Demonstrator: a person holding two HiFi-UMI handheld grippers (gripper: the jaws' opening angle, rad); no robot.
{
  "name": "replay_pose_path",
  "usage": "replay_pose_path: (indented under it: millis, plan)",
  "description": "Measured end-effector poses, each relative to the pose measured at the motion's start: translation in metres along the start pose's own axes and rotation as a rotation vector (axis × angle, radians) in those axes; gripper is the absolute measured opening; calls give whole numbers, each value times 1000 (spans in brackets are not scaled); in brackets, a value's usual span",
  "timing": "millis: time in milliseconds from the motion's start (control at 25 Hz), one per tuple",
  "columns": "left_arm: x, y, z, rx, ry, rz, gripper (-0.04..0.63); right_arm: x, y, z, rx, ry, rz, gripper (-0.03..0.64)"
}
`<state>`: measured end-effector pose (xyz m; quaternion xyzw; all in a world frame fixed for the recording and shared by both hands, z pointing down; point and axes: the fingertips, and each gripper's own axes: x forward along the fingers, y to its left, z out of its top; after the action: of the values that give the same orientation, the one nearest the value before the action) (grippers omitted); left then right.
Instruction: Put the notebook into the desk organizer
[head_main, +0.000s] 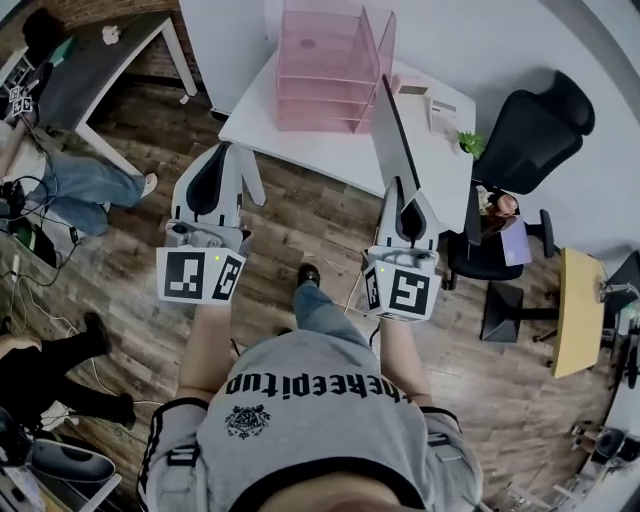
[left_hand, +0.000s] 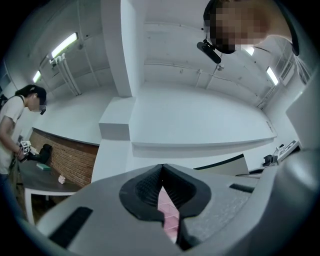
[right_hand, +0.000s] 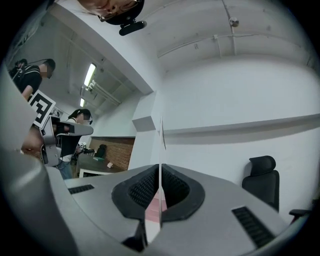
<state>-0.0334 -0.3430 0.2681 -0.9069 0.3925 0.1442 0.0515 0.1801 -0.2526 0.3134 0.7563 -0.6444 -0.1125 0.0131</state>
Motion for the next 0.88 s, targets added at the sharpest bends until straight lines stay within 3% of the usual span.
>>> replay_pose_path:
  millis: [200, 440, 600, 880]
  plan:
    - [34, 15, -3, 13, -13, 22, 3, 45, -7, -6, -87, 6, 44, 9]
    - [62, 34, -11, 24, -21, 56, 3, 82, 11, -16, -279, -20, 185, 8]
    - [75, 48, -18, 29, -14, 81, 3, 95, 27, -44, -475, 60, 308, 8]
    - [80, 69, -34, 29, 16, 133, 3, 102, 53, -91, -645, 112, 465, 8]
